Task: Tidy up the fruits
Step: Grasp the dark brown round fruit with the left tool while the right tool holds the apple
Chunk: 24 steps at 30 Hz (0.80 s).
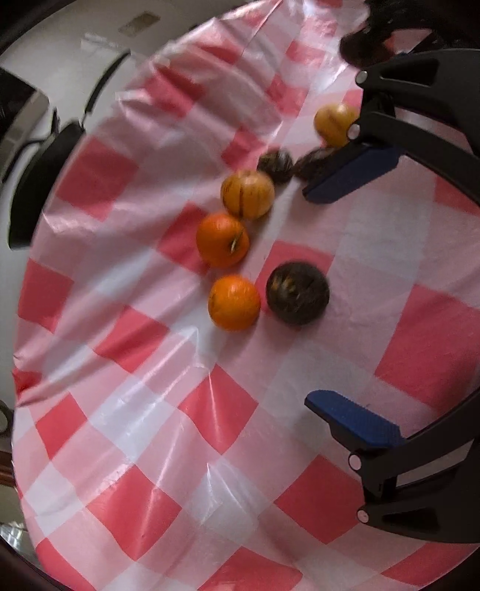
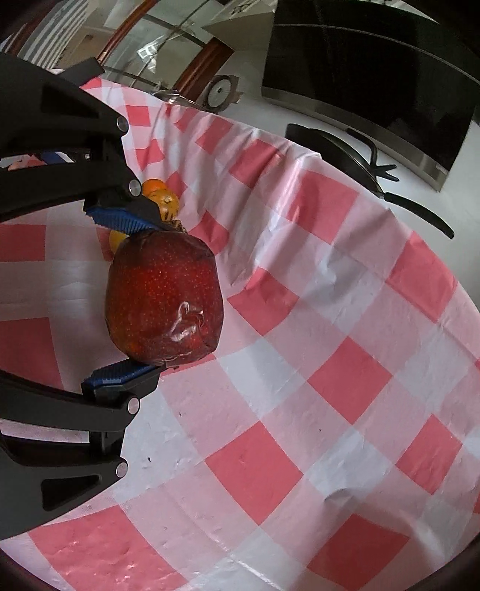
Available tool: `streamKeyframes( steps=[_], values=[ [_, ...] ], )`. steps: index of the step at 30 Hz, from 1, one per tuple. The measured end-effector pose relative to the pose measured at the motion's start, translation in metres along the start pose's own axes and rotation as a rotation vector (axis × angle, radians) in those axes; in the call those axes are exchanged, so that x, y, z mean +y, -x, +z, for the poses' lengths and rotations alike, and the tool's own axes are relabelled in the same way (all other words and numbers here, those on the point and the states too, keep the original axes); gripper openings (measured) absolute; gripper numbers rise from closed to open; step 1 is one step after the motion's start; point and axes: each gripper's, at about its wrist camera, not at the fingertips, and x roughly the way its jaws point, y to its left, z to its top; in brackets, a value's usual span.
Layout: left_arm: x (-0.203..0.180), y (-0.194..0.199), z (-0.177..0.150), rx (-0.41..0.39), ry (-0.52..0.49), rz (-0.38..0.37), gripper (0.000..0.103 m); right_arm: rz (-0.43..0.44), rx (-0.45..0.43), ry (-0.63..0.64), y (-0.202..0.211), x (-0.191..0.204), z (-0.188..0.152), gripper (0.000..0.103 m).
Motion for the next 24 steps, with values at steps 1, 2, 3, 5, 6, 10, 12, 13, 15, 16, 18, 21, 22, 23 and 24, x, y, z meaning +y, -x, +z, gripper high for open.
streamKeyframes(
  steps=[1, 2, 3, 5, 6, 10, 12, 13, 15, 16, 18, 21, 22, 23, 24],
  values=[
    [-0.001, -0.004, 0.003, 0.007, -0.010, 0.023, 0.098, -0.001, -0.001, 0.009, 0.001, 0.001, 0.000, 0.058],
    [-0.005, -0.009, 0.006, 0.019, -0.033, 0.041, 0.092, -0.004, 0.001, 0.024, 0.000, 0.004, -0.001, 0.058],
    [-0.007, -0.012, 0.008, 0.030, -0.051, 0.054, 0.088, -0.006, 0.000, 0.032, 0.000, 0.006, -0.002, 0.058],
    [-0.012, -0.019, 0.009, 0.057, -0.081, 0.091, 0.073, -0.009, -0.002, 0.044, 0.000, 0.008, -0.003, 0.058],
    [-0.015, -0.020, 0.010, 0.059, -0.102, 0.110, 0.070, -0.008, 0.001, 0.045, -0.001, 0.008, -0.003, 0.058],
    [-0.018, -0.019, 0.008, 0.059, -0.139, 0.090, 0.042, -0.010, 0.002, 0.040, -0.002, 0.008, -0.003, 0.058],
    [-0.017, -0.016, 0.006, 0.056, -0.144, 0.076, 0.041, -0.011, 0.002, 0.047, -0.002, 0.008, -0.003, 0.058],
    [-0.015, -0.014, 0.005, 0.053, -0.137, 0.068, 0.041, -0.010, 0.002, 0.051, -0.002, 0.009, -0.003, 0.058],
    [-0.009, -0.008, 0.004, 0.032, -0.111, 0.048, 0.041, -0.009, 0.001, 0.059, -0.002, 0.010, -0.004, 0.058],
    [-0.007, -0.005, 0.003, 0.019, -0.102, 0.040, 0.041, -0.009, 0.001, 0.061, -0.002, 0.010, -0.004, 0.058],
    [-0.005, 0.001, 0.001, -0.011, -0.099, 0.029, 0.041, -0.010, 0.000, 0.063, -0.003, 0.011, -0.004, 0.058],
    [-0.008, 0.010, -0.001, -0.050, -0.095, 0.012, 0.041, -0.007, 0.002, 0.068, -0.004, 0.011, -0.004, 0.058],
    [-0.007, 0.012, -0.002, -0.063, -0.092, 0.005, 0.041, -0.009, 0.000, 0.068, -0.004, 0.012, -0.004, 0.058],
    [-0.005, 0.015, -0.003, -0.070, -0.089, 0.001, 0.041, -0.010, -0.001, 0.068, -0.004, 0.012, -0.004, 0.058],
    [-0.007, 0.016, -0.003, -0.078, -0.083, -0.003, 0.041, -0.009, 0.000, 0.072, -0.005, 0.012, -0.004, 0.058]
  ],
)
